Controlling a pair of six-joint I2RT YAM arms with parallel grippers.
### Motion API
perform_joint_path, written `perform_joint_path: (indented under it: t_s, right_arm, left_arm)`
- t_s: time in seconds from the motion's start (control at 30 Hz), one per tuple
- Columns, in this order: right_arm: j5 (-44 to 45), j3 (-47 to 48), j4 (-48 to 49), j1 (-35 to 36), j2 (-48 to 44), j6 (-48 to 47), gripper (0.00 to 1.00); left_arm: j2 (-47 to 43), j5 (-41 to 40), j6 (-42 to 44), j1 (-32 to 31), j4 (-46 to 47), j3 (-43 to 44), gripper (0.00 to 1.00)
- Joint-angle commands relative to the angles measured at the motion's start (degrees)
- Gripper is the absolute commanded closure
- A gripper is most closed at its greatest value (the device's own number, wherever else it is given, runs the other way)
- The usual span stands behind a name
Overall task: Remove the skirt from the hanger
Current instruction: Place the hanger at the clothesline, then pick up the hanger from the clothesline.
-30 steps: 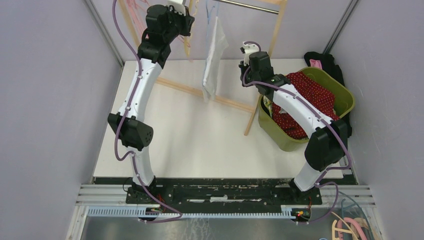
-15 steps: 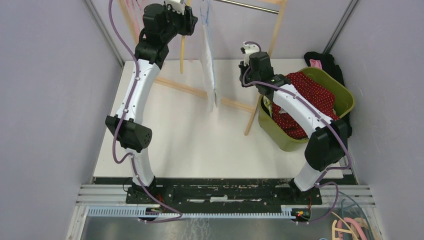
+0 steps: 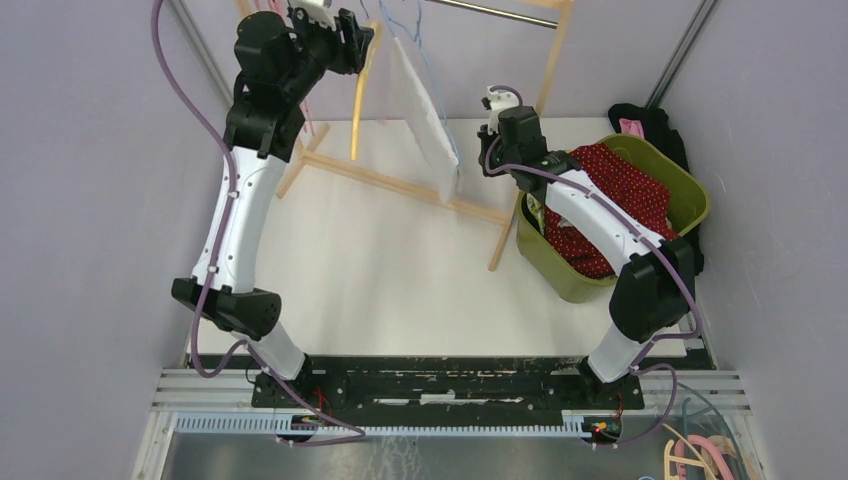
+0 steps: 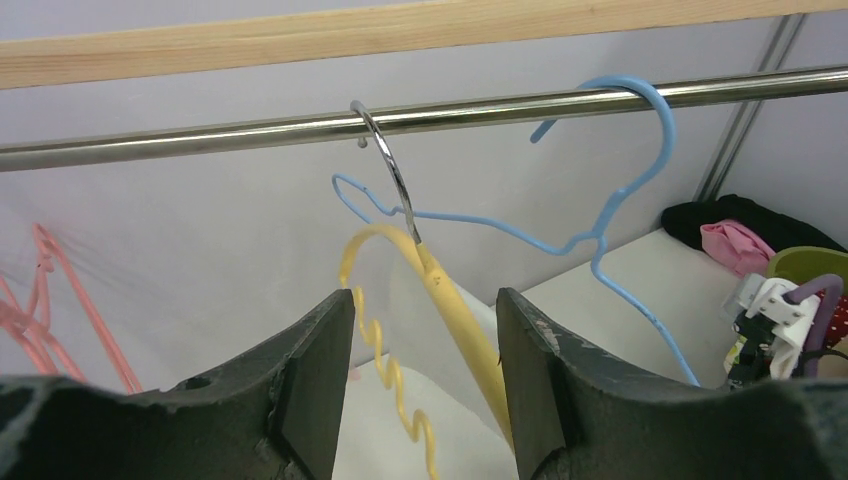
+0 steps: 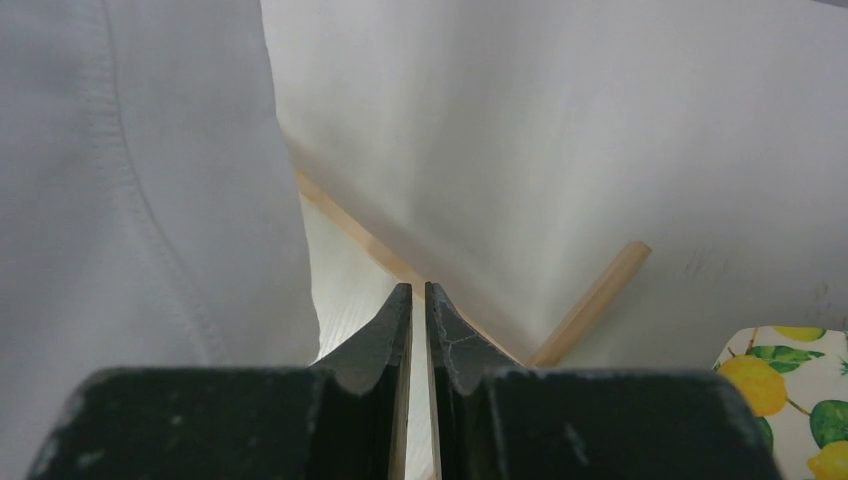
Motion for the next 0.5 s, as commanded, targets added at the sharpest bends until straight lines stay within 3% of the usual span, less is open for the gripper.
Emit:
perform_joint_path:
  t_s: [0.0, 0.3, 0.47]
  right_arm:
    - [0.04, 0.19, 2.67, -0.11, -2.33, -0.17, 0.86]
    - [-0.69, -0.05, 2.19, 0.05, -6.73, -0.56, 0.85]
    - [0.05, -0.29, 1.57, 0.66, -8.0, -1.06, 0.84]
  left_arm:
    - [-4.93, -0.33, 2.42, 0.24, 0.5, -3.24, 0.39]
    - [-13.4, 0.36, 0.38, 0.19, -0.28, -9.1, 0.38]
    - [-19.74, 7.49, -5.47, -0.12, 1.66, -15.27, 0.42]
